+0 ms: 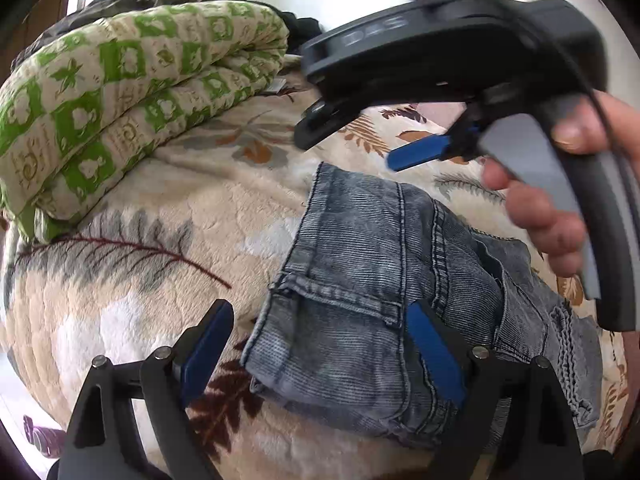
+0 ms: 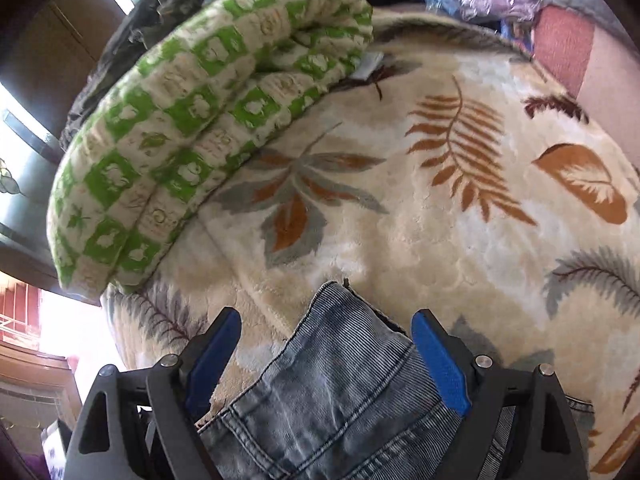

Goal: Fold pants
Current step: 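Move the open right tool down to the folded jeans edge beside the left tool, then grasp the jeans waistband end with the left tool while the right tool grasps beside it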

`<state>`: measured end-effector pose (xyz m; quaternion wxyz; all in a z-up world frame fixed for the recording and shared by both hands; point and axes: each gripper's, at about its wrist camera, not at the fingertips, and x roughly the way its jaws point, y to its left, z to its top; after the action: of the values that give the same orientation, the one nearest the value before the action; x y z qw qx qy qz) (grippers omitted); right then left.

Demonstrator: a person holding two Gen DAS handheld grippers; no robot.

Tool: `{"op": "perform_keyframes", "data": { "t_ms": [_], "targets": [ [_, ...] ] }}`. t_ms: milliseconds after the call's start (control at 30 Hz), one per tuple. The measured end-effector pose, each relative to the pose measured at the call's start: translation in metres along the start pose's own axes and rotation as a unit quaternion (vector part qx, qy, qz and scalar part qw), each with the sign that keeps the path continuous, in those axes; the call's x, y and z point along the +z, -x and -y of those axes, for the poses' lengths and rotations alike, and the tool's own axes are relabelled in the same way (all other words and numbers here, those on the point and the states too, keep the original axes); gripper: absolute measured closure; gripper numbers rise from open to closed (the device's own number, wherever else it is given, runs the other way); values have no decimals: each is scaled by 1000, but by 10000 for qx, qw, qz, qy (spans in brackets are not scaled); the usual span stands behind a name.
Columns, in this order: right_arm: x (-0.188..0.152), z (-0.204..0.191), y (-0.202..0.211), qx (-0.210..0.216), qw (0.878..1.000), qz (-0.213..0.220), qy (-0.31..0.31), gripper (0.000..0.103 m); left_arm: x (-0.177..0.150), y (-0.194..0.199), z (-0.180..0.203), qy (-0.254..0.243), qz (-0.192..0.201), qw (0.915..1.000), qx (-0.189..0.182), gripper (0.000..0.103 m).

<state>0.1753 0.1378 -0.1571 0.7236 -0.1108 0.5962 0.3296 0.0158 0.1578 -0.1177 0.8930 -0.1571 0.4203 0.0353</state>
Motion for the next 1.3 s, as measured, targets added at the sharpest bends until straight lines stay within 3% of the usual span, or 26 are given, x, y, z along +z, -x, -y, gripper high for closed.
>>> {"op": "perform_keyframes", "data": {
  "t_ms": [133,267,400,433,500,567,733,833,933,1100,1200,1300],
  "targets": [
    [5,-6,-18,-44,9997,-205,157,19,0,-5,5,-134,-42,9999,-90,14],
    [6,-4,-36,-228,9985,-462,164,33,0,-12,8,-214,-139,9995,-158,26],
    [2,4,-49,-264,9980,-577,51,62,0,-14,10,-282,-116,9993,-215,38],
    [0,5,-49,-287,9981,-551,59,66,1,-14,9,-261,-123,9993,-241,45],
    [-3,6,-46,-402,9978,-510,123,84,2,-16,9,-273,-129,9988,-373,56],
    [-8,8,-37,-396,9984,-382,98,92,2,-13,14,-423,-65,9981,-440,67],
    [-27,8,4,-420,9989,166,81,97,2,-3,21,-628,155,9961,-592,78],
    [-40,11,34,-406,9977,538,-24,97,-2,10,33,-950,478,9927,-566,79],
    [-59,20,75,-330,9942,999,-219,97,-15,31,58,-1647,989,9803,-457,80],
    [-100,42,130,-201,9839,1663,-627,97,-31,57,96,-2389,1519,9570,-633,80],
    [-134,62,163,-164,9742,2047,-940,97,-42,72,127,-2694,1623,9458,-811,81],
    [-171,91,198,-143,9611,2421,-1321,97,-54,85,169,-2996,1536,9333,-1251,81]
  ]
}}
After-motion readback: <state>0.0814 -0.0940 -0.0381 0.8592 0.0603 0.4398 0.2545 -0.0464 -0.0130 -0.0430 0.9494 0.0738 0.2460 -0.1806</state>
